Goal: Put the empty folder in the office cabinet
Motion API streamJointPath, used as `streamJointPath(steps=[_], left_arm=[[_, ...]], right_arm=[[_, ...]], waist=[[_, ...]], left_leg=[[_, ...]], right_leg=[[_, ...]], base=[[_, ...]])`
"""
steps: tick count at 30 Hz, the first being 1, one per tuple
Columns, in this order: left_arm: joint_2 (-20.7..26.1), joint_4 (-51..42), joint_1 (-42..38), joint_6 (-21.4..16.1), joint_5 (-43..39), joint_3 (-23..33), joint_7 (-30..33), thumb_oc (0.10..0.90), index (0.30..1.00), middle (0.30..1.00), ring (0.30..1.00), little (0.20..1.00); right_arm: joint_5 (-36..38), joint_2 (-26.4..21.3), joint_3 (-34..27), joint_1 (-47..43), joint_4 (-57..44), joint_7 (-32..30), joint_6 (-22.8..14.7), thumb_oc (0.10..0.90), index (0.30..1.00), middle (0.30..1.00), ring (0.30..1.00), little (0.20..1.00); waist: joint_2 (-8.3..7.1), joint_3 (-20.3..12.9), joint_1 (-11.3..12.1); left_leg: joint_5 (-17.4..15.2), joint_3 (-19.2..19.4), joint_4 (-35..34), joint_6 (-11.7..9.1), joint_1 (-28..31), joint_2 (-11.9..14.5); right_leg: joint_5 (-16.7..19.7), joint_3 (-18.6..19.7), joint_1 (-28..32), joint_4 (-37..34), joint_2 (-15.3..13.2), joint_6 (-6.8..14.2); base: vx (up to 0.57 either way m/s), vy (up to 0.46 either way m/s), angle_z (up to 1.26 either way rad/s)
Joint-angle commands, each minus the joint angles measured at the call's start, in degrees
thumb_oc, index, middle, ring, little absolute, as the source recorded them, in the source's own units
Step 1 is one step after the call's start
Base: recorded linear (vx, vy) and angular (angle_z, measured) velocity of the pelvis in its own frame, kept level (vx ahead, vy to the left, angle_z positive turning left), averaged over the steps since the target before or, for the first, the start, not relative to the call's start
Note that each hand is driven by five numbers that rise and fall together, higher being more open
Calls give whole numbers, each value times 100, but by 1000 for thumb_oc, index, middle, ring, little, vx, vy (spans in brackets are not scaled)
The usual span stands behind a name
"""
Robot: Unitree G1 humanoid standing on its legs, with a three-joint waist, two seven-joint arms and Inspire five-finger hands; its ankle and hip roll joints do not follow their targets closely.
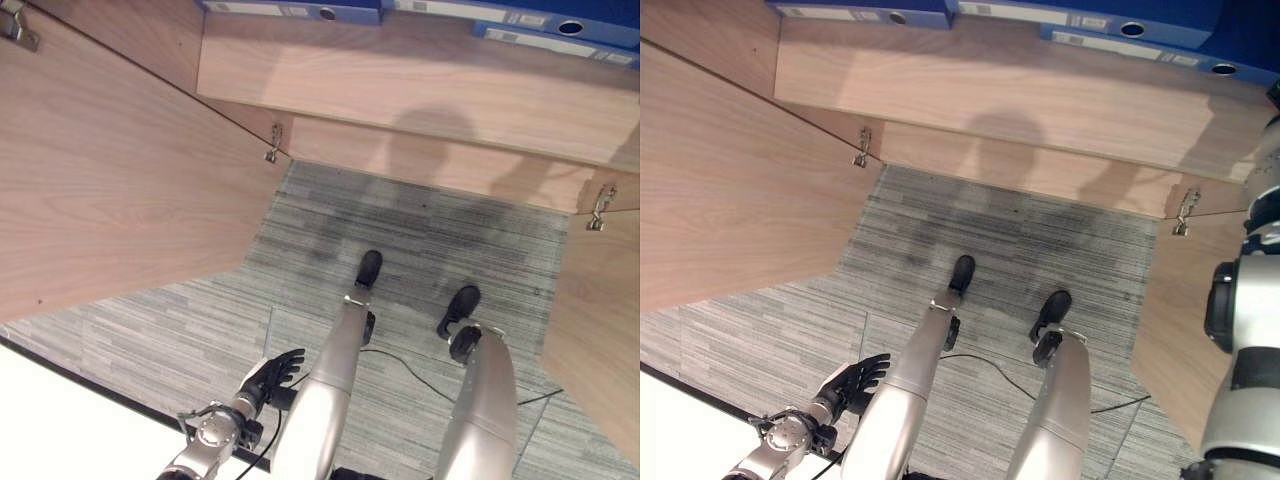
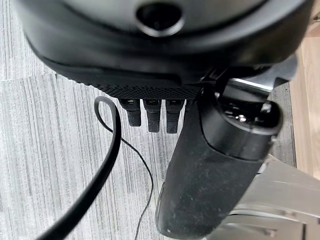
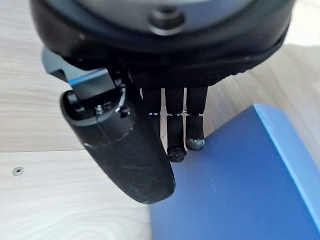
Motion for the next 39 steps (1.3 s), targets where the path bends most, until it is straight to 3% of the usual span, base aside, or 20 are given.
streamJointPath(steps=[1, 11, 23, 39], left_arm=[[138, 206, 464, -54, -90, 14, -7, 800, 900, 900, 900, 900], [140, 265, 375, -39, -161, -64, -106, 800, 900, 900, 900, 900], [248, 218, 198, 2, -41, -292, -205, 800, 900, 900, 900, 900], [253, 355, 96, 23, -13, -267, -143, 800, 900, 900, 900, 900]], right_arm=[[121, -170, 479, 200, -118, 0, -84, 400, 300, 300, 300, 300], [239, 330, 1010, -580, -548, 208, -187, 400, 300, 300, 300, 300], [781, 629, 1051, -871, -917, 435, -308, 400, 300, 300, 300, 300], [853, 877, 905, -813, -829, 403, -259, 400, 300, 300, 300, 300]], waist=[[263, -274, -90], [241, -344, 164], [182, -558, 496], [142, -632, 561]], left_leg=[[-1016, -78, 145, 9, 414, 218], [-711, -192, -661, -90, 1138, 189], [-358, -416, -1590, -127, 1814, 147], [-404, -383, -1499, -70, 1811, 98]], right_leg=[[-776, 42, 645, -269, 312, 201], [-510, -217, 1496, -987, 253, 337], [-199, -578, 2283, -1818, 161, 498], [-65, -529, 2409, -1963, 108, 549]], base=[[12, 3, -5], [9, 3, -2], [7, 16, 14], [-19, 42, 3]])
